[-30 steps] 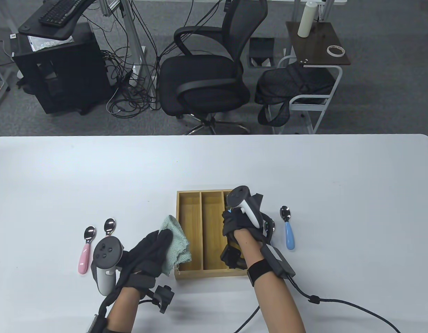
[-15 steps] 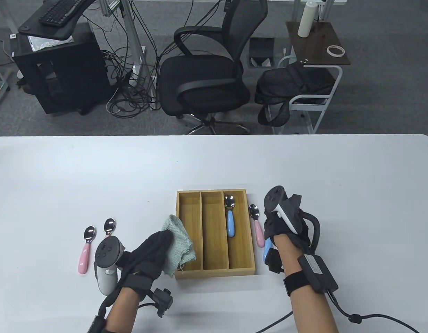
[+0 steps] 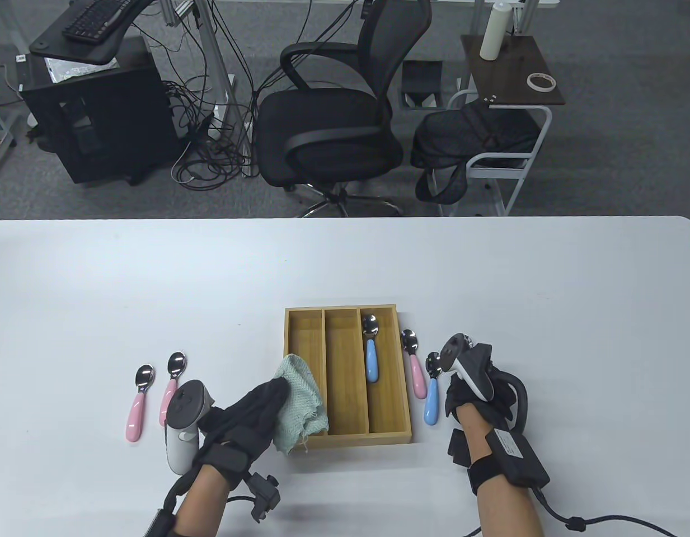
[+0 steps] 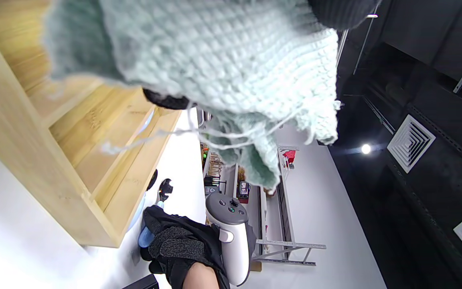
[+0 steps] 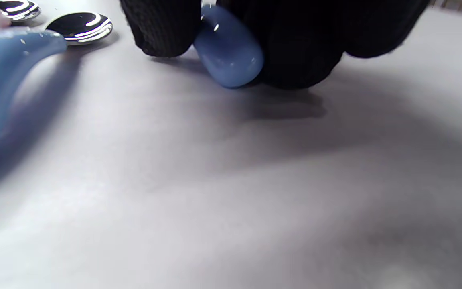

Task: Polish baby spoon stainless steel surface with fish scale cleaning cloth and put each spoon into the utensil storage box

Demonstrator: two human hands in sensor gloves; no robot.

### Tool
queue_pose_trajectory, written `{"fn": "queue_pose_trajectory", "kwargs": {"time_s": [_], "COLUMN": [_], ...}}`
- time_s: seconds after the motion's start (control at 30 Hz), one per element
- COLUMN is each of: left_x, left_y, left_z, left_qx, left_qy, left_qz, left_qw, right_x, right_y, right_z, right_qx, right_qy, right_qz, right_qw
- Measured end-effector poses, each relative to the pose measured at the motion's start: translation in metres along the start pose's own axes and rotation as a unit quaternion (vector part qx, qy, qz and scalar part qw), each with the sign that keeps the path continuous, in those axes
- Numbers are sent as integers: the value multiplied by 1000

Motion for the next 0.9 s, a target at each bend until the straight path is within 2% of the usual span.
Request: {"fn": "queue_pose_trajectory", "kwargs": {"time_s": [0.07, 0.17, 0.2, 0.27, 0.3, 0.4, 0.43, 0.53, 0.67, 0.8, 0.9], "left_x": [1, 1, 1, 0, 0, 1, 1, 2, 0, -1, -2], "left_y": [0, 0, -1, -3, -4, -9, -9, -12, -17, -20, -24], "left_z": [0, -1, -1, -2, -2, -1, 0, 0, -2, -3, -3], "left_qx": [3, 10, 14, 20, 21, 23, 25, 25, 12, 8, 2], "left_qy": [-1, -5, -5, -8, -8, -16, -18, -25, -28, -33, -38], "left_qz": [4, -16, -34, -70, -90, -123, -129, -148, -149, -154, -153], "left_qw": [1000, 1000, 999, 997, 996, 992, 991, 988, 988, 987, 987], "right_x": [-6, -4, -1, 10, 18, 37, 41, 49, 52, 52, 56], "right_y": [-11, -36, -42, -45, -42, -30, -27, -19, -11, -3, 7], "right_z": [9, 40, 55, 83, 102, 141, 149, 169, 177, 179, 181], "right_qx": [-43, -91, -92, -63, -34, 5, 6, -14, -34, -21, 22], "right_qy": [-27, -112, -155, -262, -318, -424, -442, -471, -476, -484, -503], "right_qz": [-54, -130, -172, -251, -301, -306, -298, -254, -238, -229, -216], "right_qw": [997, 981, 968, 930, 898, 853, 846, 845, 846, 844, 837]}}
Point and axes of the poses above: the tracker on the back of each hand, its own x axis roughly to the thumb side, its own z axis roughly from the fingertips to the wrist, y = z × x, the point moved 2 cm from there along -z, roughly from the wrist to the fingertips, and after that the axes turned 3 degrees about x, right-handed, at the moved point
